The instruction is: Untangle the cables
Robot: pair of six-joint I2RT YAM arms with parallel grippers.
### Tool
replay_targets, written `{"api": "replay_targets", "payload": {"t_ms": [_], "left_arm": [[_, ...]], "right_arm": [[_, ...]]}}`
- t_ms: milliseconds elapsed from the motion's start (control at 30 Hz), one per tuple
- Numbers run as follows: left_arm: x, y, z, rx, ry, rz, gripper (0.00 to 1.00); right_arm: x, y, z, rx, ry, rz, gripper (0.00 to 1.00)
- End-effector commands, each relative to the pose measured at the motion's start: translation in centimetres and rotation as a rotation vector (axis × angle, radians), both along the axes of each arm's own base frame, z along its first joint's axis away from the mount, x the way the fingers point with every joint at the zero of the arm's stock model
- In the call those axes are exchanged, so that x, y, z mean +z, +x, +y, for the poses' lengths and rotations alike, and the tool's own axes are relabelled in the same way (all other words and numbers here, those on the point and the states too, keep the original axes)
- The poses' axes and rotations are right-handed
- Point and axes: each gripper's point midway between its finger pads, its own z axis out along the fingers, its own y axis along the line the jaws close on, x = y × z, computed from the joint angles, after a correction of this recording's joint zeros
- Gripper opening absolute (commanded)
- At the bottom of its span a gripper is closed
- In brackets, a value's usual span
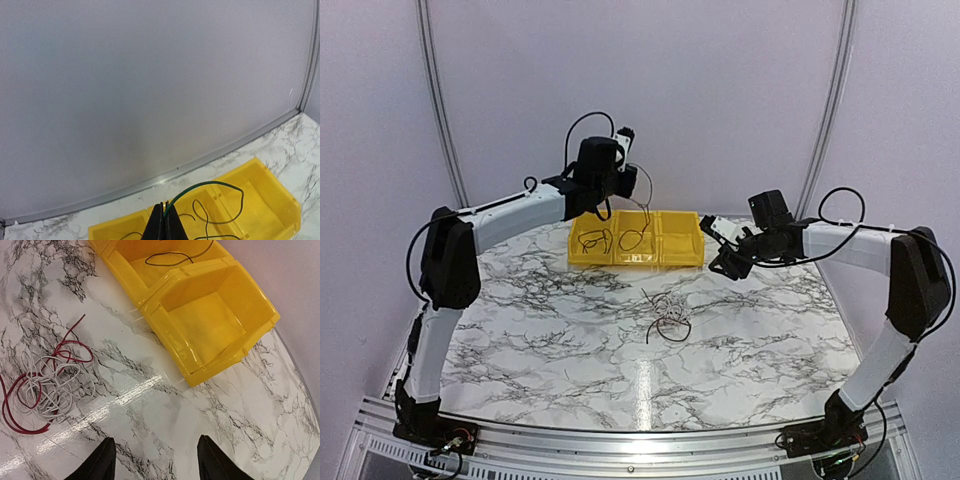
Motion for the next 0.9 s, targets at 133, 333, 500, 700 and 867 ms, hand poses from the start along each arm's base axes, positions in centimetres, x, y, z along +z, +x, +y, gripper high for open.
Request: {"api": "replay_targets", "payload": {"t_ms": [133, 333, 500, 700, 867], "left_arm": [[23.4, -5.3, 5.8, 0.05, -0.151, -0.371, 0.0], [28.1, -6.2, 9.1, 0.136, -0.111, -0.481, 0.0], [28.2, -5.3, 10.8, 0.172, -0.096, -0.485, 0.0], [25.5, -3.2, 10.9, 0.185, -0.056, -0.446, 0.0], [22.8, -1.3, 11.1, 0.194, -0.05, -0.398, 0.0]], "right_arm": [[0.8, 0.6, 0.2, 0.006, 0.017, -0.009, 0.56], [0.8, 0.6, 0.2, 0.007, 0.02, -0.005, 0.56], [0.8, 0.7, 0.1, 0.002, 0.018, -0.006, 0.56], [0.7, 0.7, 0.1, 0.0, 0.012, -0.006, 0.56], [0.4, 0.7, 0.0, -0.001, 0.006, -0.002, 0.56]]}}
